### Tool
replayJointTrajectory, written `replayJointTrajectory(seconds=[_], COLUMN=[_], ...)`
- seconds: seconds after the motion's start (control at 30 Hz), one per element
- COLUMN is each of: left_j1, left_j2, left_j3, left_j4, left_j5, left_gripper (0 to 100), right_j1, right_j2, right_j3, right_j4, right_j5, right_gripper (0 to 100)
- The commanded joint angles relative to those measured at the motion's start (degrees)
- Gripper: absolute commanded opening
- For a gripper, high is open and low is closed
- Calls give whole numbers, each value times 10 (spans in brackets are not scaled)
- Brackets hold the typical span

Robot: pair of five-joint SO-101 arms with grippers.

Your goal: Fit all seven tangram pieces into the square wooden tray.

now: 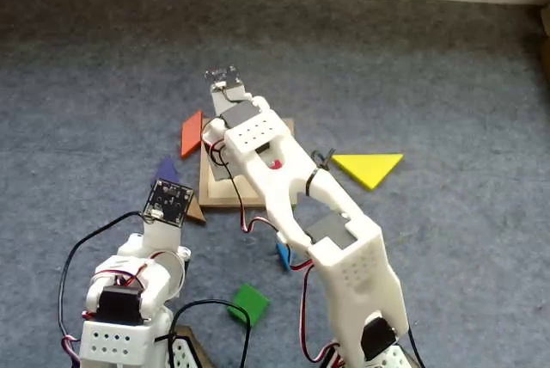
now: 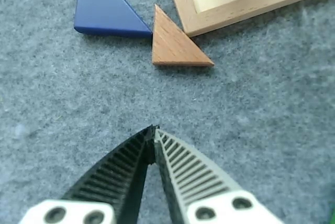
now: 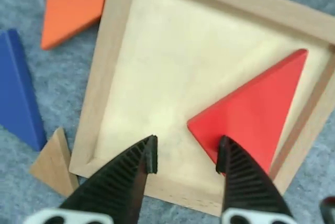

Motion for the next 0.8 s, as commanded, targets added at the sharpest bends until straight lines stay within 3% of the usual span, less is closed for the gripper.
replayJointTrajectory(seconds=[0.0, 0.37, 0.57, 0.77], left_j1=[-7, -7, -7, -7], left_j2=[-2, -2, -2, -2], left_j3=[12, 12, 12, 12], left_j4=[3, 3, 3, 3], left_j5=[-4, -4, -4, -4], left_gripper=[7, 7, 7, 7], right_j1=[15, 85, 87, 90], right_j2=[-17, -15, -22, -135], right_j3=[-7, -7, -7, 0], right_j4=[-4, -7, 3, 26], right_j5=[6, 4, 8, 13], right_gripper=[173, 173, 173, 173])
